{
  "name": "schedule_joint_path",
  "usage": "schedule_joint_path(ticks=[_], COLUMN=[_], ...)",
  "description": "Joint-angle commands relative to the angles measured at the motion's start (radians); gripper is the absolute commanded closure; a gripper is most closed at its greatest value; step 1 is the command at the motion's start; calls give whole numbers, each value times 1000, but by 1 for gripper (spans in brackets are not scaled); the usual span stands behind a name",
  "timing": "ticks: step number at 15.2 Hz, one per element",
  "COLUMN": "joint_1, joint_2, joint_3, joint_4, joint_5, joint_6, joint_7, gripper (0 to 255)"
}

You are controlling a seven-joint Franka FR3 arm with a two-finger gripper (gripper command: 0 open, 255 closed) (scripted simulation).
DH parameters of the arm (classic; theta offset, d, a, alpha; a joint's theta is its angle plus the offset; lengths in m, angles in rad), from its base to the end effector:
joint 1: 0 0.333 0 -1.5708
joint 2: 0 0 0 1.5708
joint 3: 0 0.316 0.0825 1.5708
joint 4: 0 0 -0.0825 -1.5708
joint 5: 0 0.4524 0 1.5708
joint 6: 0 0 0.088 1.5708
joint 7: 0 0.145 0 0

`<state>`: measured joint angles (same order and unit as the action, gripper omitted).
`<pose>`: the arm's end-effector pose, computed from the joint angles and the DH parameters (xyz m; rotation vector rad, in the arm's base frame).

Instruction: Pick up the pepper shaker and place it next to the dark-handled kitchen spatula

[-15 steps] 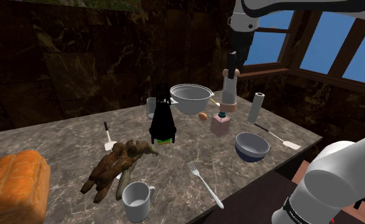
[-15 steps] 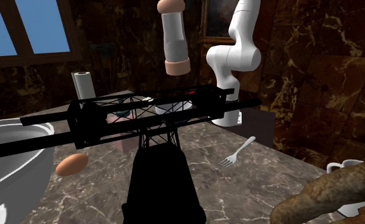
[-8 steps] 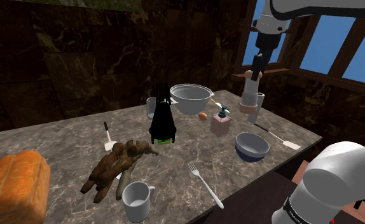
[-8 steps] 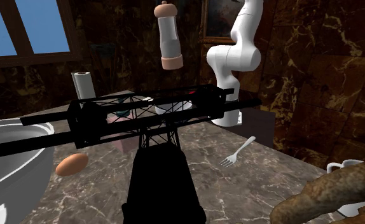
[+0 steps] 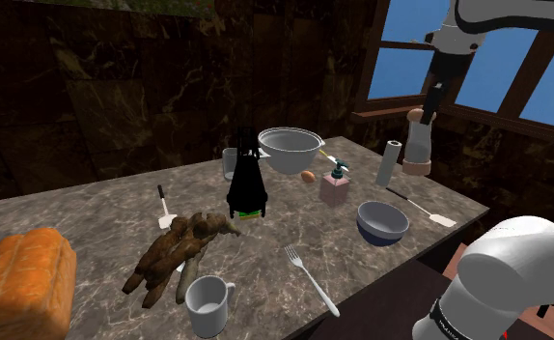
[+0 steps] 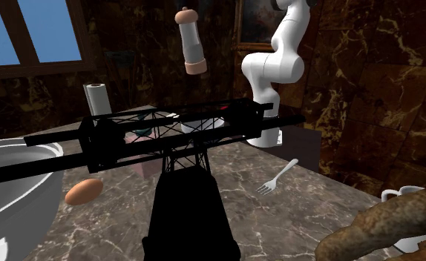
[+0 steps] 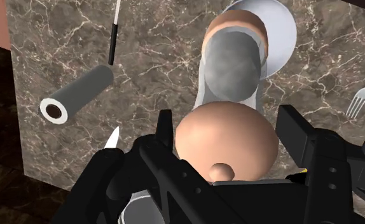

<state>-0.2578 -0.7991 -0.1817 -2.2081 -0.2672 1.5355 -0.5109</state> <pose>0.3150 -0.2119 0.6286 2.9647 0.1378 0.0668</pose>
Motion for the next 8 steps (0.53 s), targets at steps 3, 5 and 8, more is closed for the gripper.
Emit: schedule_joint_path(ticks=[3, 5, 8], joint_1=[-27, -40, -58], joint_2=[-47, -64, -80], joint_3=[-79, -119, -182], joint_4=[-9, -7, 4], joint_5=[-55, -83, -125], joint_6=[-15, -21, -26], joint_7=[-93, -140, -210], gripper=[255, 255, 255])
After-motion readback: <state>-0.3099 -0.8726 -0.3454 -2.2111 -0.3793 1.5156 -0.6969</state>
